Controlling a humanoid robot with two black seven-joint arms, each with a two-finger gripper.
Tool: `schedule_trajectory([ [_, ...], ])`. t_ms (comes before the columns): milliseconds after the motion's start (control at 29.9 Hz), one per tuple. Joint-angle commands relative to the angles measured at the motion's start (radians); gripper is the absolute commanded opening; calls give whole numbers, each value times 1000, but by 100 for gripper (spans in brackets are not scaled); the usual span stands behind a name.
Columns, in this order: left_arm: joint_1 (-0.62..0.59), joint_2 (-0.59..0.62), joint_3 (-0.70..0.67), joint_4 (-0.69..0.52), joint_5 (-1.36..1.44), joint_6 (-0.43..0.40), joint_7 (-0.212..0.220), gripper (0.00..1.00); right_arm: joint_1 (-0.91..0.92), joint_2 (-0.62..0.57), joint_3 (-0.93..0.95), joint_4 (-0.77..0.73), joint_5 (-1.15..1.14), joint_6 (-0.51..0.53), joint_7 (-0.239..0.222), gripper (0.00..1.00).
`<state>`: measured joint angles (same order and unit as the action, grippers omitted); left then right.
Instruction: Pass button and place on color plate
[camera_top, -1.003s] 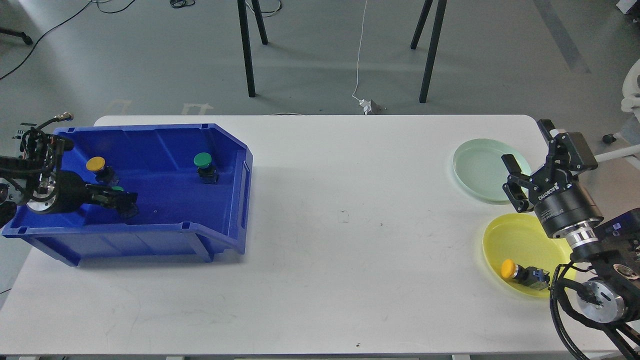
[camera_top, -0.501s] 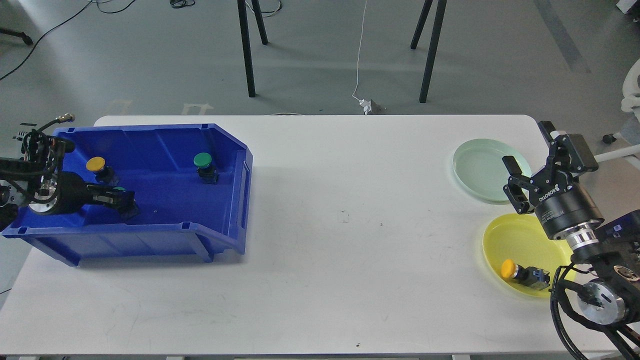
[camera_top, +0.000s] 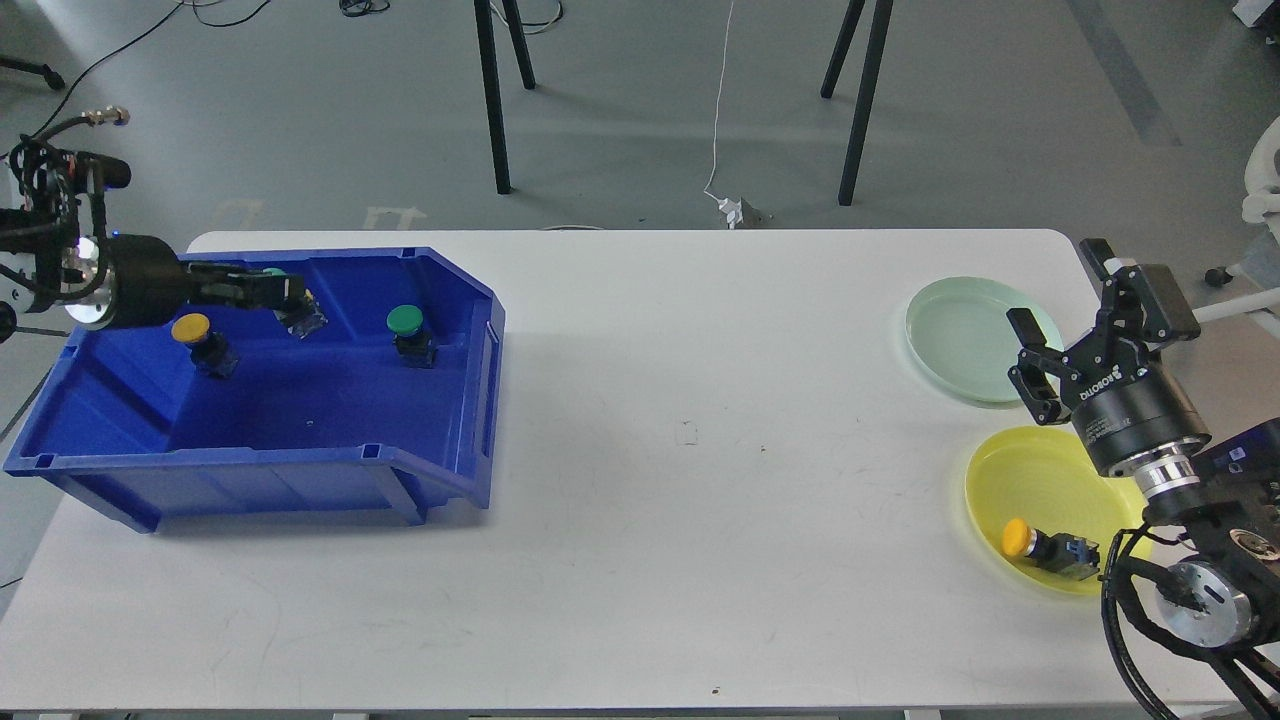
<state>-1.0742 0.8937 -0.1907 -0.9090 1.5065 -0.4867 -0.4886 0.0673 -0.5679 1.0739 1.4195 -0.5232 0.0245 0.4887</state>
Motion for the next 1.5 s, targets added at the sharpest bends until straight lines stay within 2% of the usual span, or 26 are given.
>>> schedule_trajectory([
  [0,-55,21,-51,-140,-197,-2,0,16,2,-1,3,2,0,0,0,98],
  [100,-47,-37,-139,-172,-389,-2,0,16,5,-6,-2,10,-1,2,0,98],
  [267,42,-274,-170,-148,-710,-2,0,16,74,-6,-51,70,-21,11,0,98],
  [435,143,-439,-174,-128,-795,-2,0,17,212,-21,-207,84,-75,-60,0,98],
  [602,191,-467,-171,-125,-795,-2,0,17,301,-23,-293,78,-107,-87,0,98],
  [769,204,-481,-173,-125,-795,-2,0,17,433,6,-505,30,-98,-58,0,98],
  [969,204,-483,-170,-125,-792,-2,0,17,454,158,-514,29,72,8,0,97],
  [1270,208,-483,-167,-126,-790,-2,0,19,465,189,-512,27,158,17,-1,97],
  [1471,208,-483,-162,-128,-789,-2,0,19,470,203,-516,6,204,20,-47,97],
])
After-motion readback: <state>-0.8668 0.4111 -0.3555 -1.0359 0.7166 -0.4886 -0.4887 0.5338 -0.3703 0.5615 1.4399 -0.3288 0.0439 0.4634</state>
